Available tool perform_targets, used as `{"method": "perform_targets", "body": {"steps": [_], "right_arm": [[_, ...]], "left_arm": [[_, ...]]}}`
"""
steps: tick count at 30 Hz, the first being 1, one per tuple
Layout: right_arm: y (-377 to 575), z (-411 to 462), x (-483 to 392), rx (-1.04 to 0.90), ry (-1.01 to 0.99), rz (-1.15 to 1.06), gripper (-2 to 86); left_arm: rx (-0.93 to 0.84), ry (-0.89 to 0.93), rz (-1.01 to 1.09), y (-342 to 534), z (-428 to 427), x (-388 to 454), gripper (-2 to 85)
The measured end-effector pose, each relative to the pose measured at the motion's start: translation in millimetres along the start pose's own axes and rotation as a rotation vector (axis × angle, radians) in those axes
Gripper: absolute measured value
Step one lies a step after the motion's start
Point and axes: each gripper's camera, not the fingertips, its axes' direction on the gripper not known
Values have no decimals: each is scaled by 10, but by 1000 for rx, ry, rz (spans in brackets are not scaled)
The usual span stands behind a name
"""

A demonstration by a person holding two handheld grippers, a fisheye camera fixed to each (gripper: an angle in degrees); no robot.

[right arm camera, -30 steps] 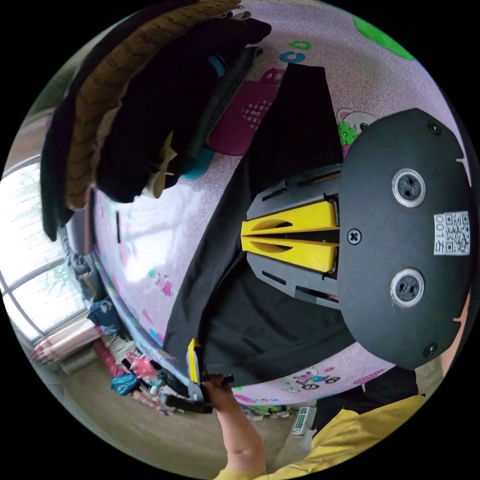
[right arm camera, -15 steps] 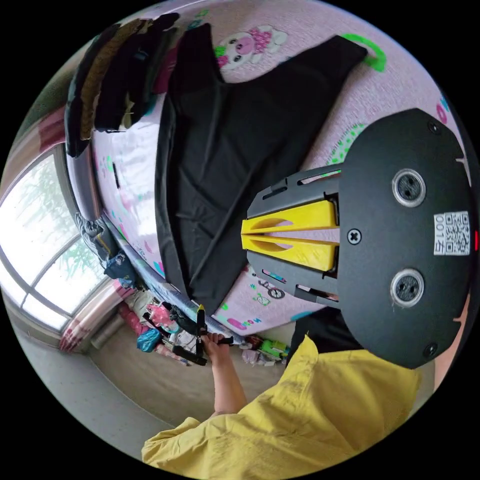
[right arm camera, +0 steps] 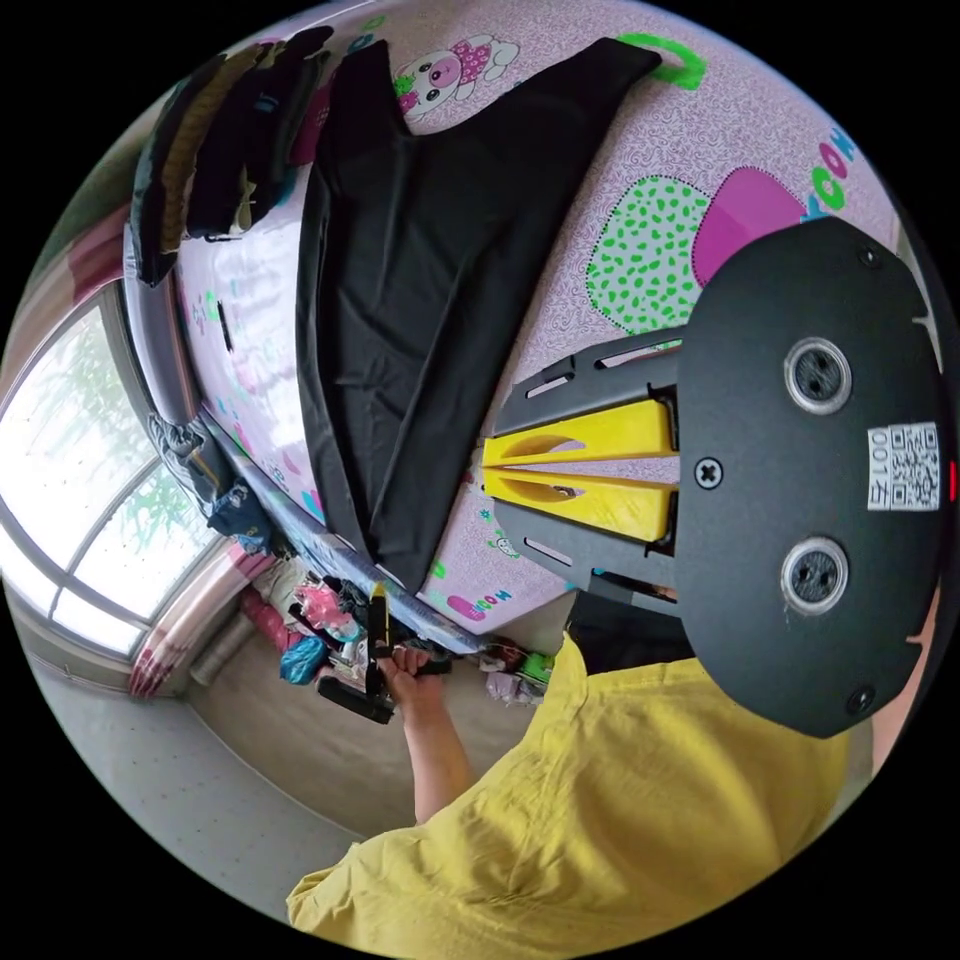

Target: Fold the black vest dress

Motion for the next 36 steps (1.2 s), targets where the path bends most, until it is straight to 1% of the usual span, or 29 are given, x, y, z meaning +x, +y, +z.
{"method": "perform_targets", "body": {"steps": [4,6,9,13,15,18,20,21,26,29,33,36], "right_arm": [[48,-17,-89,-8,60,30,3],[46,-40,-109,-4,144,61,4],[-16,-61,-93,12,216,116,3],[-124,-55,-198,69,212,172,3],[-227,70,-372,59,197,175,3],[-415,341,-679,13,191,147,3],[-550,522,-895,9,178,138,3],[-641,648,-1041,17,160,141,3],[-970,1198,-1697,57,116,176,3],[-1150,1554,-2110,73,66,198,3],[-1436,1951,-2642,46,28,178,3],[-1660,2088,-2946,13,20,129,4]], "left_arm": [[-24,-2,-11,114,-8,-176,-13],[-28,5,-19,164,-2,-275,-13],[-46,8,-8,256,84,-432,-12],[-104,-62,77,446,296,-668,-13],[-105,-74,75,563,323,-848,-14],[-77,-53,4,776,282,-1297,-15],[-48,-41,-61,921,218,-1747,-15],[-39,-39,-77,951,200,-1870,-15],[12,28,-192,1076,124,-3058,-15],[16,64,-210,1038,107,-3596,-13],[24,70,-201,959,82,-4012,-13],[45,98,-215,896,123,-4260,-13]]}}
